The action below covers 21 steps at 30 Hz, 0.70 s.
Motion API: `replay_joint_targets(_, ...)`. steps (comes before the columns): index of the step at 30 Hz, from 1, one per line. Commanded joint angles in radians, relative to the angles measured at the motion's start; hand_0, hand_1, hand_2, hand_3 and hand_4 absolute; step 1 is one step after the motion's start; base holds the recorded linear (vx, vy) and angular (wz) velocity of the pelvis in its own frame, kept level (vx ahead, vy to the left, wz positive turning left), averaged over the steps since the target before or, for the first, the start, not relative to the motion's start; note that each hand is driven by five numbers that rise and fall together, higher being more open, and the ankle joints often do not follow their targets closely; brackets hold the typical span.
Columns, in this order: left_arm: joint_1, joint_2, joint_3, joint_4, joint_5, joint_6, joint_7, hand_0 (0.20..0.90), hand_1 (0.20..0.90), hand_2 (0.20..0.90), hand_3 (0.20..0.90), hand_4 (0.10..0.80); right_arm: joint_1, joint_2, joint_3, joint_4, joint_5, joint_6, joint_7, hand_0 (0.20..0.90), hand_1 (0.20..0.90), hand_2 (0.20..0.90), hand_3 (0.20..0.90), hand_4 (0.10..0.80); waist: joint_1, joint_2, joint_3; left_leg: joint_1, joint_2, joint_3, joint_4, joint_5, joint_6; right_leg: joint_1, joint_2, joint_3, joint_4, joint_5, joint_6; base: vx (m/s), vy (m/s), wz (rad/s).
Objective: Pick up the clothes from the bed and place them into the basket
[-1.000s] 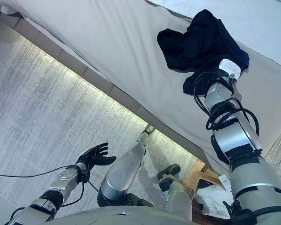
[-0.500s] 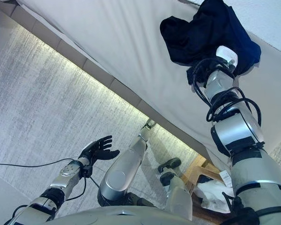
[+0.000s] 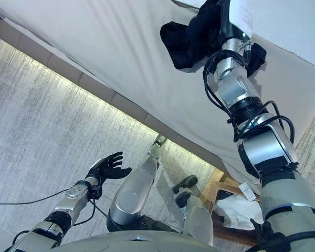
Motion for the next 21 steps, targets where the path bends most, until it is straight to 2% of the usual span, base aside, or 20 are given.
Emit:
replay_joint_targets(1, 0.12, 0.023, 0.019, 0.041, 0.056, -0.014, 0.004, 0.9, 0.9, 0.9, 0.9, 0.8, 0.026, -0.143, -0.088, -0.212, -0.048, -0.114, -0.137, 0.3, 0.3, 0.3, 0.2, 0.1, -0.059, -0.021, -0.135, 0.176, 0.027, 0.143, -0.103, -0.155, 0.069, 0.001, 0.008, 0.087, 0.049, 0.053, -0.011, 0.028, -0.052, -0.13)
replay_joint_targets(9, 0.156, 0.0, 0.043, 0.115, 0.157, 0.021, 0.014, 0.9, 0.9, 0.9, 0.9, 0.8, 0.231, -0.256, -0.247, -0.424, -0.023, -0.12, -0.109, 0.3, 0.3, 0.3, 0.2, 0.1, -0.154, -0.03, -0.292, 0.292, 0.026, 0.199, -0.149, -0.151, 0.078, 0.072, 0.044, 0.117, -0.016, 0.075, -0.003, -0.012, -0.034, -0.26)
replay_joint_targets(14, 0.154, -0.026, 0.052, 0.145, 0.2, 0.052, 0.009, 0.9, 0.9, 0.9, 0.9, 0.8, 0.328, -0.313, -0.334, -0.516, -0.039, -0.101, -0.113, 0.3, 0.3, 0.3, 0.2, 0.1, -0.227, -0.026, -0.386, 0.367, 0.039, 0.249, -0.206, -0.14, 0.068, 0.115, 0.072, 0.162, -0.058, 0.072, 0.005, 0.014, -0.059, -0.37)
replay_joint_targets(17, 0.141, -0.045, 0.04, 0.166, 0.232, 0.078, -0.007, 0.9, 0.9, 0.9, 0.9, 0.8, 0.353, -0.387, -0.384, -0.536, -0.021, -0.069, -0.13, 0.3, 0.3, 0.3, 0.2, 0.1, -0.273, -0.023, -0.418, 0.396, 0.047, 0.285, -0.211, -0.146, 0.058, 0.135, 0.082, 0.189, -0.089, 0.066, -0.005, -0.051, -0.061, -0.34)
replay_joint_targets(21, 0.134, -0.066, 0.023, 0.189, 0.26, 0.091, -0.015, 0.9, 0.9, 0.9, 0.9, 0.8, 0.4, -0.432, -0.442, -0.541, 0.011, -0.059, -0.156, 0.3, 0.3, 0.3, 0.2, 0.1, -0.316, -0.018, -0.436, 0.427, 0.052, 0.311, -0.212, -0.16, 0.058, 0.134, 0.091, 0.22, -0.103, 0.063, -0.014, -0.063, -0.064, -0.28)
